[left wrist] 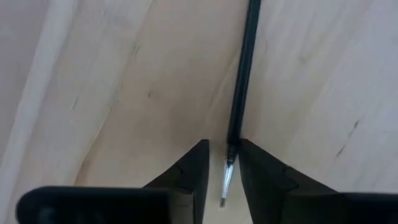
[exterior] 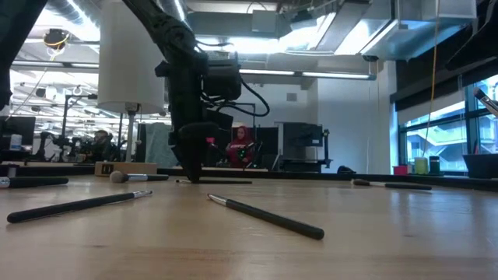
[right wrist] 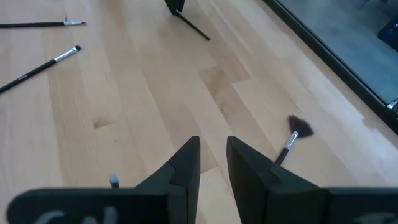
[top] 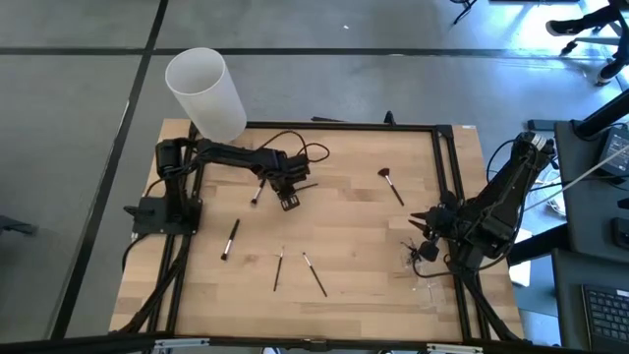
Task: Put items in baskets/containers
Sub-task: Put the black liner brush into the transparent organizer
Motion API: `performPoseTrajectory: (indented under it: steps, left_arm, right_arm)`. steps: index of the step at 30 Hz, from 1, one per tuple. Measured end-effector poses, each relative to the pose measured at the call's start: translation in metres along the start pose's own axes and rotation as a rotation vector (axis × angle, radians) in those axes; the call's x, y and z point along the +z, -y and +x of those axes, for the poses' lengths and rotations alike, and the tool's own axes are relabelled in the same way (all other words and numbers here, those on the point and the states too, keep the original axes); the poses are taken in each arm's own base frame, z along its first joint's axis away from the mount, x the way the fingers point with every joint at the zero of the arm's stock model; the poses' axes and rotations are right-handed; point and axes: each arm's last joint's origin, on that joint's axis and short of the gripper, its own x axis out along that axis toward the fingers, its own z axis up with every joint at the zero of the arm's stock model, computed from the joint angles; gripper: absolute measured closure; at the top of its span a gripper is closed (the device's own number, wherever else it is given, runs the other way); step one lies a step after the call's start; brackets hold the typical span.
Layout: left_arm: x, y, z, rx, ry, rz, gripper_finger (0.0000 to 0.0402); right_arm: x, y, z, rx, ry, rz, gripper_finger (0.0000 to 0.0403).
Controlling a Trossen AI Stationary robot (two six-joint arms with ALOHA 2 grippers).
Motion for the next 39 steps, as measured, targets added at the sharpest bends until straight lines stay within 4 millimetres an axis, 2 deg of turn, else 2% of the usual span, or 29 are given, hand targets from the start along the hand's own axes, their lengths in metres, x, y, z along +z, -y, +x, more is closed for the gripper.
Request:
performPoseTrajectory:
  steps: [6, 14, 23, 29, 35, 39]
  left_arm:
    - [-0.006, 0.001, 0.003, -0.001, -0.011, 0.000, 0.0341]
    - [-0.003, 0.011, 0.001, 0.034, 0.010, 0.049, 0.0381]
    - [0.009, 0.030, -0.011, 0.107, 0.081, 0.139, 0.0385]
    - [0.023, 0.063, -0.034, 0.208, 0.205, 0.278, 0.0385]
    - [0.031, 0.109, -0.070, 0.433, 0.358, 0.524, 0.0385]
    - [0.032, 0.139, -0.090, 0.573, 0.485, 0.615, 0.0385]
  right_arm:
    - [0.000, 0.000, 0.000, 0.000, -0.001, -0.004, 0.0322]
    - [0.000, 0.000, 0.000, -0.001, 0.005, -0.005, 0.0322]
    - [0.000, 0.000, 0.000, -0.002, 0.005, -0.005, 0.0322]
    - [0.001, 0.000, 0.000, -0.007, 0.019, -0.030, 0.0322]
    - [0.003, 0.001, 0.000, -0.030, 0.088, -0.058, 0.0322]
    - [0.006, 0.000, -0.002, -0.028, 0.114, -0.028, 0.0322]
